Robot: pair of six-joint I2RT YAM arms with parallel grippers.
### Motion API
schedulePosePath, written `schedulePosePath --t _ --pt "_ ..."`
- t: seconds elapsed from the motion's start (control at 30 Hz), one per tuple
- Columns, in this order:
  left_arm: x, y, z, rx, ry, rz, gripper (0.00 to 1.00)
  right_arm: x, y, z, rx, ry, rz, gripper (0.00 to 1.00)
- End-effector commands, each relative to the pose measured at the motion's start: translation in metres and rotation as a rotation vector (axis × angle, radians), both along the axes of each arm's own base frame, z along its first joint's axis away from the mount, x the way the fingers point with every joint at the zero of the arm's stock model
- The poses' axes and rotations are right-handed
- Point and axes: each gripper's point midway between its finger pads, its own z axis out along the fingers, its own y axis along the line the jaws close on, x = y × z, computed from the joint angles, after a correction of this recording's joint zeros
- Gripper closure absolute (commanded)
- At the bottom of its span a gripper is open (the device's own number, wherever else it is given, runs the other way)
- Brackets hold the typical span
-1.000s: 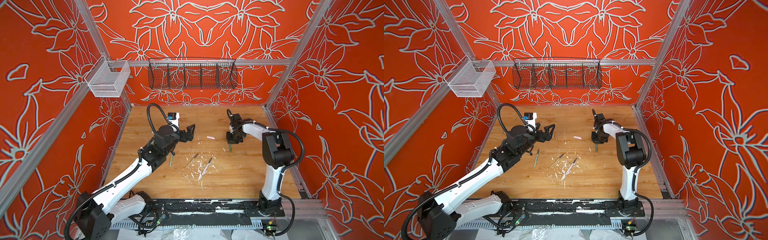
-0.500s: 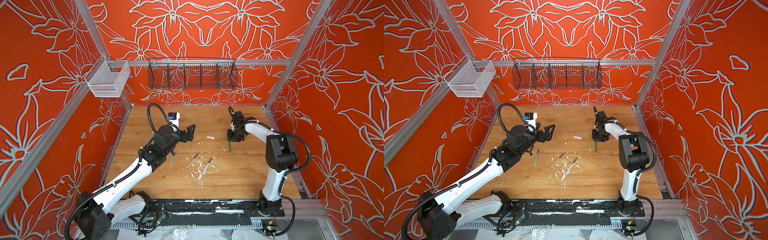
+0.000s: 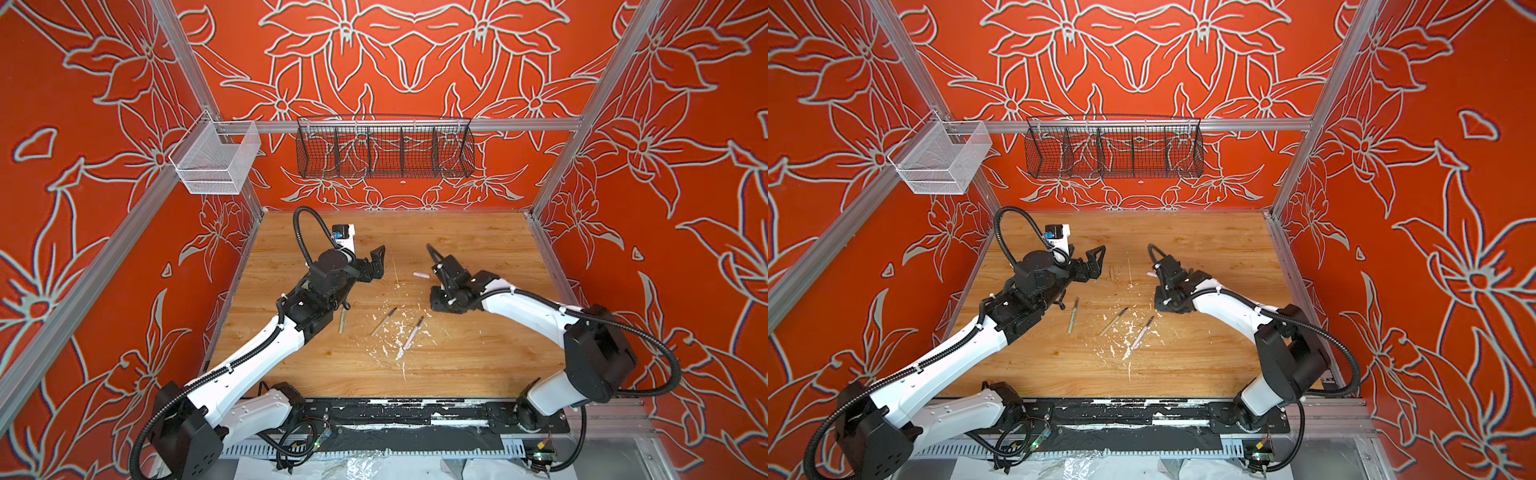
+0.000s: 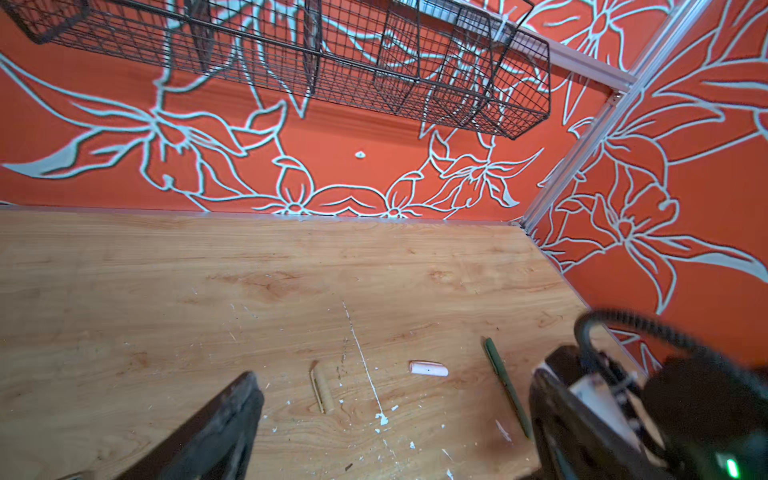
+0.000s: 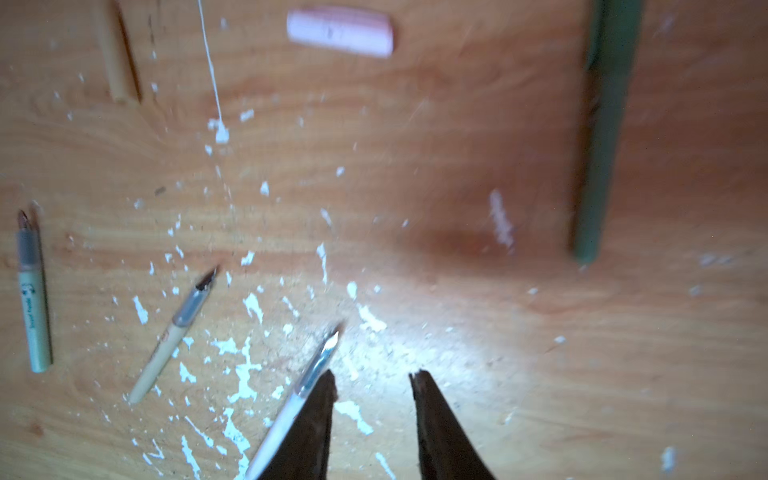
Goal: Insert the pens into the pen caps
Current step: 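Move the open right gripper down over the white silver-nibbed pen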
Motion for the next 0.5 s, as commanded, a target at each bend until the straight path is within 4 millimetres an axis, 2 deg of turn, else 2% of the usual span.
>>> schedulePosePath --t 0.0,0.17,0.33,0.47 --pt "0.0 0.016 0.007 -0.015 -0.028 0.087 0.02 0.002 0.01 0.011 0.049 -0.076 -0.131 0.62" --pt "-0.003 0.015 0.013 -0.034 -0.045 0.069 0.02 -0.018 0.031 -0.008 0.039 -0.011 -0.096 0.61" --pt "-0.004 0.017 0.015 -0.034 -0.054 0.076 0.02 -0.022 0.046 -0.018 0.011 0.014 -0.074 0.61" --pt "-0.005 0.018 0.016 -0.034 -0.059 0.076 0.02 -0.023 0.048 -0.026 -0.03 0.023 -0.082 0.61"
